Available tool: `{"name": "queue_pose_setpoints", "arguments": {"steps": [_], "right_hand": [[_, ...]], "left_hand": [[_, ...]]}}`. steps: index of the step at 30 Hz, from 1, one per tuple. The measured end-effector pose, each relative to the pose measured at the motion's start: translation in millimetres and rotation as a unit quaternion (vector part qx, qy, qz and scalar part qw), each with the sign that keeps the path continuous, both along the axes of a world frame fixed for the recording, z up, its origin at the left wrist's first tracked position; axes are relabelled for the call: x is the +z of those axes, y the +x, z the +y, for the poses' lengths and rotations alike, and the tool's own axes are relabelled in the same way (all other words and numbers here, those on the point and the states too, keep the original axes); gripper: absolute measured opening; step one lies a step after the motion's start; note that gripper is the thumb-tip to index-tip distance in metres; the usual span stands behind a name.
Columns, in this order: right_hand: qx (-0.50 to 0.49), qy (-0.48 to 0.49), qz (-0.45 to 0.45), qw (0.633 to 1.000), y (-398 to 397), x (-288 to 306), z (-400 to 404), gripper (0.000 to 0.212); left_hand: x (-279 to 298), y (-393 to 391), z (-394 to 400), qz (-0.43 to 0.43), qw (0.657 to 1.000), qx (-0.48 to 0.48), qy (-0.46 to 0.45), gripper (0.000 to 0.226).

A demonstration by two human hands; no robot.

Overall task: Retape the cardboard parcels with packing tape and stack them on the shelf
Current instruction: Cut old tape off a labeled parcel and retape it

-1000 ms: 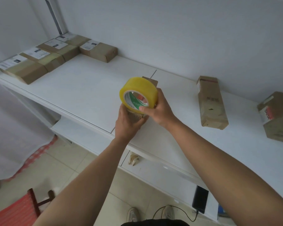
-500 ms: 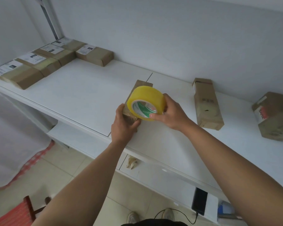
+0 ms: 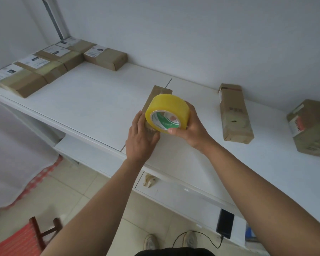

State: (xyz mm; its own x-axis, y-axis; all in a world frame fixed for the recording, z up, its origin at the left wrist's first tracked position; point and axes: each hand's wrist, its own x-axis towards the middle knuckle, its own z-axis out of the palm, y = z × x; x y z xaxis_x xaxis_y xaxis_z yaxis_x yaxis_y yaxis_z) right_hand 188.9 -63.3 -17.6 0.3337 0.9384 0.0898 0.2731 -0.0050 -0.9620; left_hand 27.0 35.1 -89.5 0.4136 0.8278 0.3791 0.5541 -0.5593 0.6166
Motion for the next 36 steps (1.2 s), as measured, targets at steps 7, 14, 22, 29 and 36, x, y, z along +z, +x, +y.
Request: {"name": "queue_pose_setpoints", "arguments": {"steps": [7,14,22,29,36], "right_hand": [[-0.046,-0.017,0.019,0.999,-9,4,4,0.045],[-0.08,-0.024,-0.052,0.995,7,8,-23,0.028],[-0.073,-0.043,-0.068,0.994,7,5,-24,0.032],[-0.079,-0.059,-0.051,0.994,7,-11,-26,0.033],[-0.076,-0.077,-0.025,0.994,12,-30,-25,0.044]], "left_hand": [[2,-7,2,-0.019,1.0,-0.008,-0.023,0.077],[-1,-4,3,-0.013,1.0,0.005,-0.02,0.077],[-4,-8,4,-0.001,1.0,-0.013,-0.002,0.07],[-3,-11,2,0.013,0.999,-0.029,0.005,0.054],[-2,-8,3,0.019,0.999,-0.031,0.021,0.067]]}}
